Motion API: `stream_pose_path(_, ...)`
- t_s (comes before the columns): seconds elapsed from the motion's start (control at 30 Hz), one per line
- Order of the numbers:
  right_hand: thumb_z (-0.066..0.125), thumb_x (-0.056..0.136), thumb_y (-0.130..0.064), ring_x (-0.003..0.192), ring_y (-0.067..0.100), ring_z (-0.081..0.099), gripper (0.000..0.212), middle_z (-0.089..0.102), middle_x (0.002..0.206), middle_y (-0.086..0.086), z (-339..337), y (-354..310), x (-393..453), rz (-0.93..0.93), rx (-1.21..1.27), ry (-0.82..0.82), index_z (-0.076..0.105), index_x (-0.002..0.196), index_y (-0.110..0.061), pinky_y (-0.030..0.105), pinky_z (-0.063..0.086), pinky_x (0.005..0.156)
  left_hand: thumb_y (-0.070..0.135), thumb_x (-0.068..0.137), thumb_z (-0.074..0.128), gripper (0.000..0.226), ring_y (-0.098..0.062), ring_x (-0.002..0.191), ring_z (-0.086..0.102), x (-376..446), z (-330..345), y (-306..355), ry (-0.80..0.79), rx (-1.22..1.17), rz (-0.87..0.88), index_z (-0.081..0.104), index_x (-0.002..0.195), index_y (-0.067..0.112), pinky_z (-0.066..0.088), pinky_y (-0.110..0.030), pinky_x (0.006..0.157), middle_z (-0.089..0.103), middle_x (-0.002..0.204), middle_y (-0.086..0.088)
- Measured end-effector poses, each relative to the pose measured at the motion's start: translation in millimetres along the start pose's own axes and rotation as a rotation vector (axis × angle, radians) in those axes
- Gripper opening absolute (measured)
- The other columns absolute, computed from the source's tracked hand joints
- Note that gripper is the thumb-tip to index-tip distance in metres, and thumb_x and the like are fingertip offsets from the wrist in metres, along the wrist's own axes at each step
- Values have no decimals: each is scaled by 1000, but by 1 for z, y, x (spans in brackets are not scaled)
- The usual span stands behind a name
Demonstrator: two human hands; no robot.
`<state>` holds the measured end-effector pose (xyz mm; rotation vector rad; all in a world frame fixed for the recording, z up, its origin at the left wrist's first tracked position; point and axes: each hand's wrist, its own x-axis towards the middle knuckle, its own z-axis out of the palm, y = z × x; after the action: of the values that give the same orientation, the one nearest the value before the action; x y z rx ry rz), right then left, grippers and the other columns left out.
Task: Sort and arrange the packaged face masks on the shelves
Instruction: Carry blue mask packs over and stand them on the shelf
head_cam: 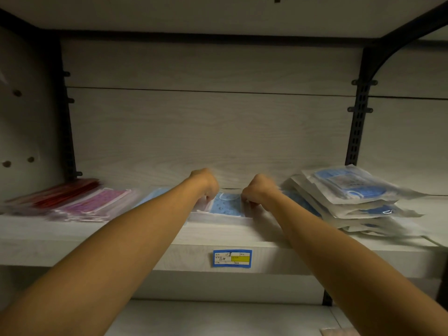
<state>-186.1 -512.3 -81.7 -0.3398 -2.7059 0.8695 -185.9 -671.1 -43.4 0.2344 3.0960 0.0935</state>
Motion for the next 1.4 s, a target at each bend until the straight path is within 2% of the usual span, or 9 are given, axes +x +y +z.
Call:
stream_pose_path(0.1,64,83,-12,77,28,59,10,62,82,12,-6,-2,-5,-101,-165,42,64,82,-3,32,48,62,18,92,71,34,-26,116,66,-3,-1,3,76,-39,19,66,123,5,53,-33,96,67,126,-10)
stream_pose_path(0.3,59,81,-9,74,36,57,14,60,75,14,-43,-8,-11,-266,-390,97,66,82,3,32,48,61,19,90,71,44,-30,115,65,-4,-7,4,183,-54,8,60,130,4,54,-35,97,63,129,-13)
stream_pose_path(0.57,59,84,-8,82,35,64,17,66,95,17,-115,11,-31,-316,-616,109,70,96,-3,42,61,75,8,89,55,8,-27,72,68,-28,-11,42,234,-368,133,60,87,2,55,-31,65,65,79,-14)
stream_pose_path(0.7,62,89,-13,76,30,59,17,60,98,15,-133,31,-44,-263,-671,113,70,102,-5,38,57,72,9,90,60,10,-29,63,67,-31,-3,76,162,-612,148,61,87,-1,63,-38,70,73,84,-21)
stream_pose_path(0.8,62,89,-14,81,32,63,18,64,99,15,-142,42,-51,-246,-672,123,71,102,-6,42,60,78,15,93,65,25,-33,68,63,-28,8,101,27,-754,116,57,107,-4,63,-48,75,64,90,-21)
stream_pose_path(0.97,63,90,-14,82,32,65,17,66,100,15,-154,60,-57,-193,-668,129,72,104,-8,44,61,80,26,101,58,34,-27,80,53,-33,18,132,-184,-898,-95,49,119,-1,55,-34,86,50,97,-15)
stream_pose_path(1.1,64,91,-17,85,31,64,20,67,104,14,-158,70,-60,-164,-618,123,72,108,-10,40,59,81,17,101,59,56,-33,102,45,-33,12,144,-244,-939,-97,33,148,-1,51,-33,97,42,137,-24)
stream_pose_path(1.23,63,90,-15,84,29,65,19,69,101,13,-157,75,-63,-164,-602,112,73,105,-11,39,59,81,6,95,64,54,-32,102,44,-28,14,151,-276,-972,-138,40,142,-4,47,-36,107,41,103,-20)
stream_pose_path(1.4,64,88,-11,80,28,67,17,69,97,13,-156,75,-63,-175,-612,111,73,102,-11,37,61,76,1,87,68,53,-30,116,53,-24,16,147,-252,-1031,-132,50,137,2,48,-34,103,49,129,-19)
